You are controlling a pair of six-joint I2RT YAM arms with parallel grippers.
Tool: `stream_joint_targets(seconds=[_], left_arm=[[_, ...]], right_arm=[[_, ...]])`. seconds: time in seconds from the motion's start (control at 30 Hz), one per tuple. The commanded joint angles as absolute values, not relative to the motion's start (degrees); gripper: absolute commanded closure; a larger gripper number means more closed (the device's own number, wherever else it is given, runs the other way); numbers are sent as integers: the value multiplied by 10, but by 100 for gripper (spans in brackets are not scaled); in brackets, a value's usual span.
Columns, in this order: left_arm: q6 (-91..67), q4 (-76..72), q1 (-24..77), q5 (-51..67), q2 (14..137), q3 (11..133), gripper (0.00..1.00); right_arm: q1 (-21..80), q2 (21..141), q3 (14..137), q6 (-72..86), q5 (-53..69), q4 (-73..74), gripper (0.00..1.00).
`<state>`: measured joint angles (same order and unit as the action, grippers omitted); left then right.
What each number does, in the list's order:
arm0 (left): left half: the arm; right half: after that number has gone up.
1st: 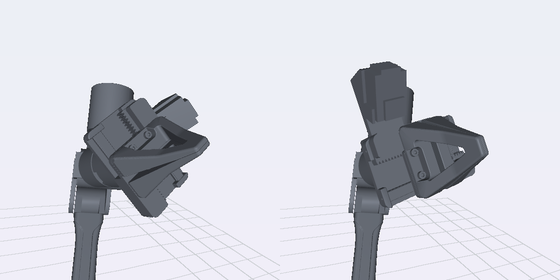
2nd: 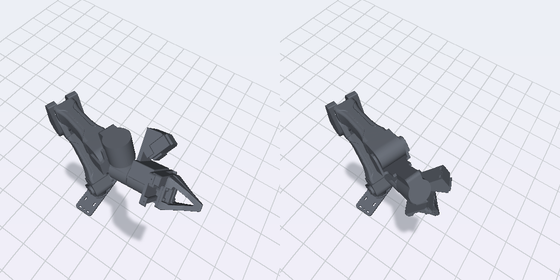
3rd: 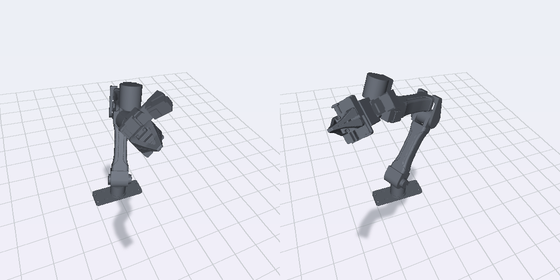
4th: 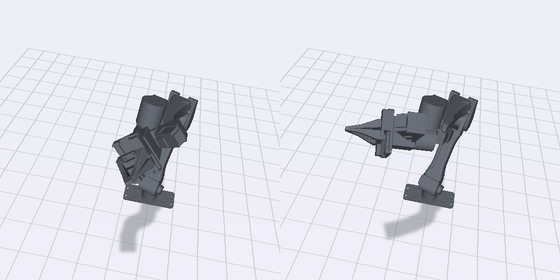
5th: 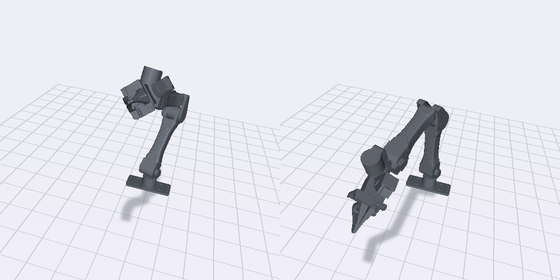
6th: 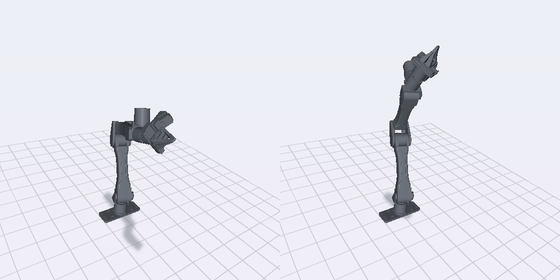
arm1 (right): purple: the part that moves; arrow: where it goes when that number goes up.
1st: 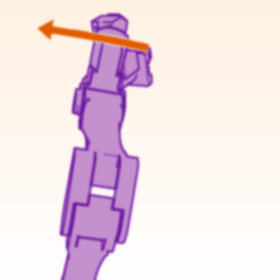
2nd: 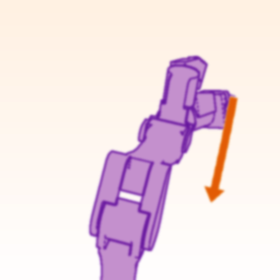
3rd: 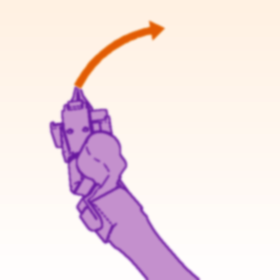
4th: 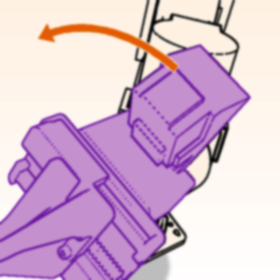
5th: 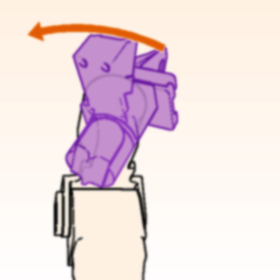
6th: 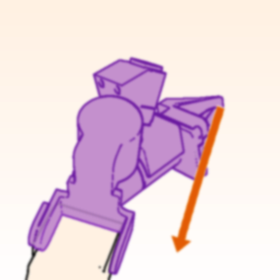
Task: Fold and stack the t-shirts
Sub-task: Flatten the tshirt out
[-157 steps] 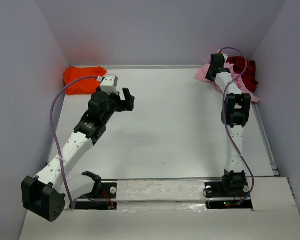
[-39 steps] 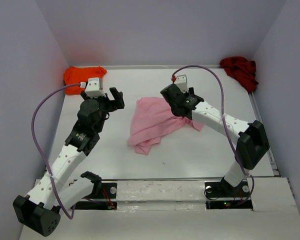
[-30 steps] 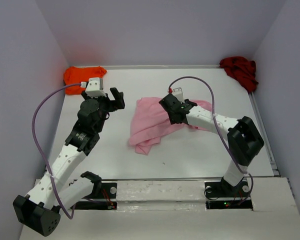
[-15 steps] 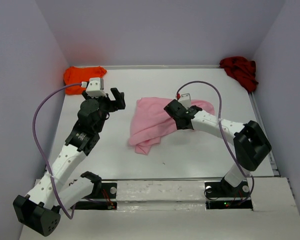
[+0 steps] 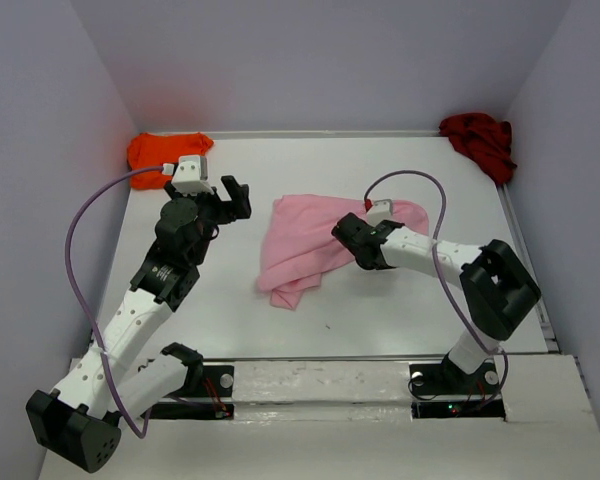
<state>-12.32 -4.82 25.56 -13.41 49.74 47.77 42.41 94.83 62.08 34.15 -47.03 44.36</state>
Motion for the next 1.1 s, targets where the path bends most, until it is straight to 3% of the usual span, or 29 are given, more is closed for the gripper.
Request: stream_joint_targets(seconds=[0.0, 0.33, 0.5, 0.8, 1.07], left_arm=[[-126, -69, 258, -125, 492, 503, 1], [-130, -71, 257, -112, 485, 503, 1], [-128, -72, 257, -116, 478, 501, 1], [-127, -72, 258, -112, 479, 500, 1], [-126, -72, 258, -117, 480, 499, 1]], right_arm=[[408, 954, 609, 442, -539, 497, 33], [297, 741, 542, 390, -344, 324, 37], [250, 722, 513, 424, -310, 279, 38], [193, 789, 518, 504, -238, 247, 42], [146, 786, 511, 522, -257, 246, 45]])
